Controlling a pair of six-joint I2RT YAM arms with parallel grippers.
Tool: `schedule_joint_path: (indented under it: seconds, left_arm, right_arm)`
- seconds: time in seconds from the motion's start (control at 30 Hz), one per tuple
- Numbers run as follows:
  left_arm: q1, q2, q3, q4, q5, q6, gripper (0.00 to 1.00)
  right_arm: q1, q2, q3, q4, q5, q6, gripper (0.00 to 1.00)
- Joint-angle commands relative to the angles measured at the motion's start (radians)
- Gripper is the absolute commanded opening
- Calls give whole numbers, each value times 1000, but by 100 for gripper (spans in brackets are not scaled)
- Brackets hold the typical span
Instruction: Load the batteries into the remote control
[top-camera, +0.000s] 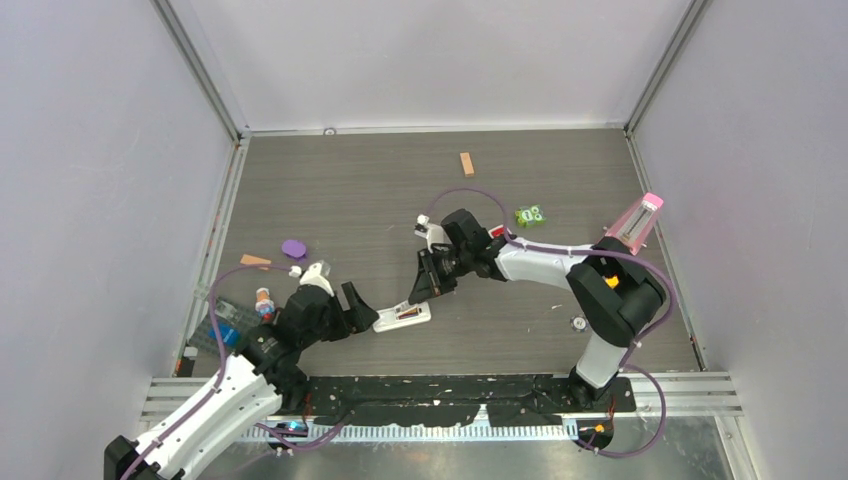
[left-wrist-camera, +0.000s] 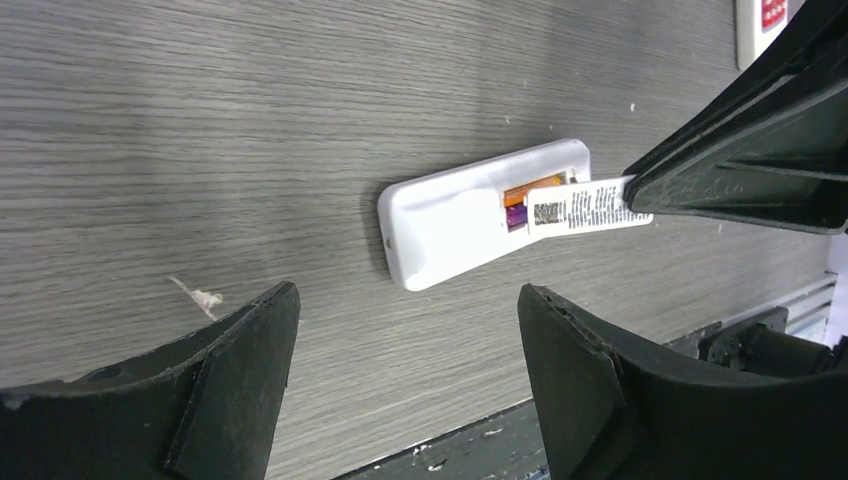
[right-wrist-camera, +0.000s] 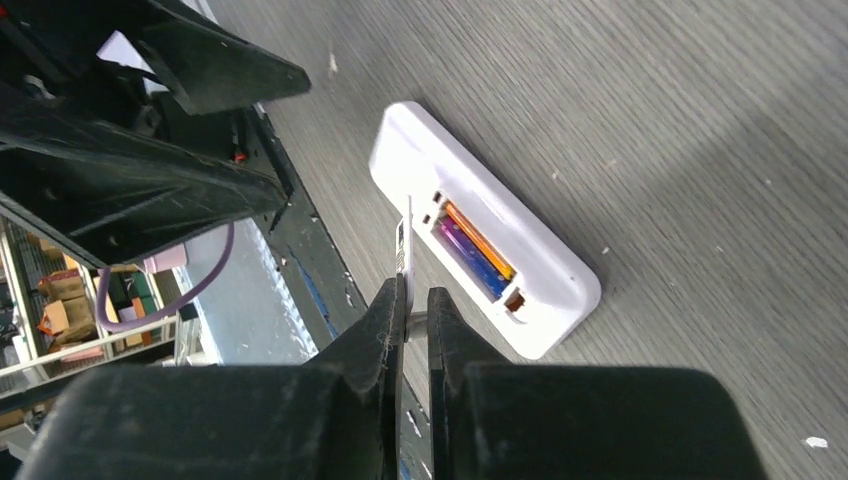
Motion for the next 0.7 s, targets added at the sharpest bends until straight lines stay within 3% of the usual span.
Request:
schedule_joint_path:
  seconds: [0.0,0.67]
  left_arm:
    - [5,0,-22,26,-70,-2,81]
    - [13,93,-83,166,-26,-25,82]
  right_arm:
    - [4,30,45,-60,-31,-43,5]
    - [8,47,-14,77,10,91,5]
